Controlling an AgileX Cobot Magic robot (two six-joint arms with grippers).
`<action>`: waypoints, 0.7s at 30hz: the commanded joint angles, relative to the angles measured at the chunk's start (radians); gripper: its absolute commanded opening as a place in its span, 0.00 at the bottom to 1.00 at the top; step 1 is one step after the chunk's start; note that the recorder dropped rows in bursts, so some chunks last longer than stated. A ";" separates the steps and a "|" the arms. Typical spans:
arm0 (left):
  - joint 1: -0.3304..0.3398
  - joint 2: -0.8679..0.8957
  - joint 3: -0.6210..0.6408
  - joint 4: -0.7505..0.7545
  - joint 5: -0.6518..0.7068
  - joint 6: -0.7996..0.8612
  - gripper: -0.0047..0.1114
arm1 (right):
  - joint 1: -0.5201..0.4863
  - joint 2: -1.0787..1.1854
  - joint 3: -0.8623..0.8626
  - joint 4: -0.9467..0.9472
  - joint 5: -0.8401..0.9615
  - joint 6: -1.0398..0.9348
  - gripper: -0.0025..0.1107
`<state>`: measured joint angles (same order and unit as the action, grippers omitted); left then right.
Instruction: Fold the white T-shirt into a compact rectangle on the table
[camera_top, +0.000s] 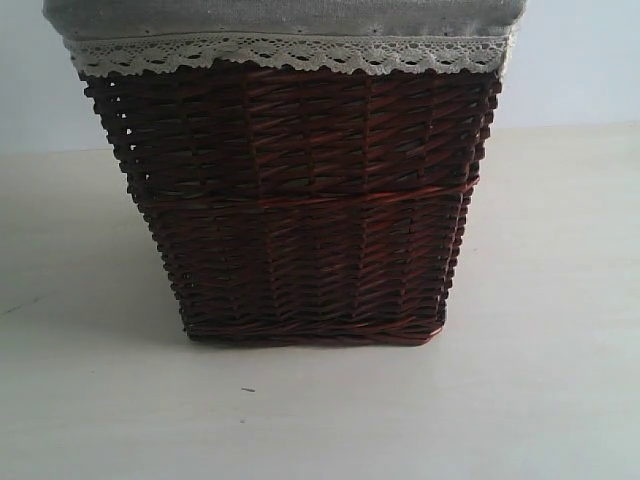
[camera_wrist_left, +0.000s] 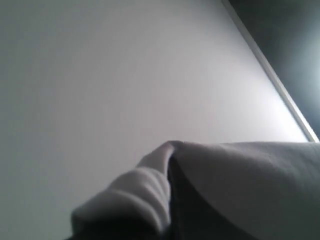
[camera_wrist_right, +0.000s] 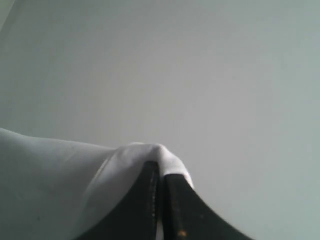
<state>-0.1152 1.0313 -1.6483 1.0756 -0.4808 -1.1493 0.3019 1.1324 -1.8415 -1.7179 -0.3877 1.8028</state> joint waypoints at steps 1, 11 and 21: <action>-0.004 -0.051 -0.071 0.070 0.114 -0.050 0.04 | 0.001 -0.027 -0.080 -0.026 0.004 0.068 0.02; -0.004 -0.106 -0.164 0.230 0.063 -0.223 0.04 | 0.001 -0.031 -0.199 -0.026 -0.100 0.138 0.02; 0.002 -0.115 -0.129 0.669 -0.028 -0.694 0.04 | 0.001 -0.015 -0.200 -0.026 -0.290 0.238 0.02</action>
<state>-0.1152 0.9107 -1.8189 1.6754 -0.4693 -1.7213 0.3019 1.1053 -2.0425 -1.7450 -0.6171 1.9950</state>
